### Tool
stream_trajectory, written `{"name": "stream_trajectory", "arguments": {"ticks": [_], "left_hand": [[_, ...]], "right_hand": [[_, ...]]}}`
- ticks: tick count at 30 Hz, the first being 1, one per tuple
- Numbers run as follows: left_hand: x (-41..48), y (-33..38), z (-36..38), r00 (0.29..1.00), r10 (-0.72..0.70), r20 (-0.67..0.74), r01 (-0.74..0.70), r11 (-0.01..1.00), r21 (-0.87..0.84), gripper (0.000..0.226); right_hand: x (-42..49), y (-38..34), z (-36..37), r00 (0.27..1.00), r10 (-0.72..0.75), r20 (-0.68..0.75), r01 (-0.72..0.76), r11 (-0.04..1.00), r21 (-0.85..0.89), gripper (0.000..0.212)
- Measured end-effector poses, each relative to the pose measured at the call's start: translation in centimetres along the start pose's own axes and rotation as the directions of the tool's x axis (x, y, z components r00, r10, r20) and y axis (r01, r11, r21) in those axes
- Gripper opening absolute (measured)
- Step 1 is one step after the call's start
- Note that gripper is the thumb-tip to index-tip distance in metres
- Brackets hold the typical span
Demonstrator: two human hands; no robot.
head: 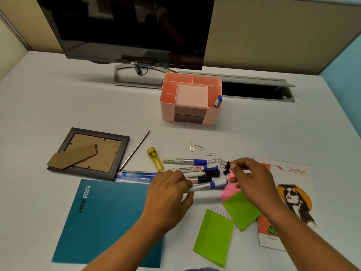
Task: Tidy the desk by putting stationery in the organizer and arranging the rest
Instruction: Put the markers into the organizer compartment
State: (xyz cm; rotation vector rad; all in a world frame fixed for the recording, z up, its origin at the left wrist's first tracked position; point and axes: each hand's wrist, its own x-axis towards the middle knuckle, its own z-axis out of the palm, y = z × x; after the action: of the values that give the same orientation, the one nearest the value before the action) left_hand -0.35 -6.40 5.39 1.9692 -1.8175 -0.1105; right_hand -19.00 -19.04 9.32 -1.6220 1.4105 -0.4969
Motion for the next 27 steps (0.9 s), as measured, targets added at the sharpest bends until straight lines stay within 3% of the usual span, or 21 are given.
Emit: {"name": "stream_trajectory", "arguments": {"ticks": [4,10,13,18,23,27], "left_hand": [[0.4,0.1,-0.6,0.995,-0.013,-0.094,0.008,0.999,-0.05,0.019],[1.6,0.9,-1.4,0.972,-0.085,-0.218,0.048,0.985,-0.168,0.026],[1.7,0.7,-1.4,0.972,-0.138,-0.187,0.108,0.981,-0.162,0.036],[1.1,-0.1,-0.1,0.986,-0.163,-0.03,0.16,0.983,-0.089,0.039],[0.8,-0.5,1.0,0.986,-0.161,0.054,0.163,0.986,-0.04,0.042],[0.8,-0.4,1.6,0.984,-0.162,0.079,0.164,0.986,-0.023,0.042]], "right_hand": [[-2.3,-1.8,-0.6,0.987,0.058,0.151,-0.095,0.963,0.253,0.012],[-2.5,-5.5,-3.2,0.985,-0.158,0.075,0.14,0.97,0.2,0.012],[-1.2,-8.5,-5.5,0.946,-0.321,-0.054,0.325,0.941,0.098,0.016],[2.5,-13.7,-9.0,0.804,-0.571,-0.163,0.54,0.817,-0.2,0.018],[7.3,-16.6,-8.5,0.727,-0.674,-0.132,0.615,0.724,-0.314,0.019],[10.9,-17.0,-6.4,0.701,-0.713,-0.02,0.611,0.614,-0.499,0.021]]}}
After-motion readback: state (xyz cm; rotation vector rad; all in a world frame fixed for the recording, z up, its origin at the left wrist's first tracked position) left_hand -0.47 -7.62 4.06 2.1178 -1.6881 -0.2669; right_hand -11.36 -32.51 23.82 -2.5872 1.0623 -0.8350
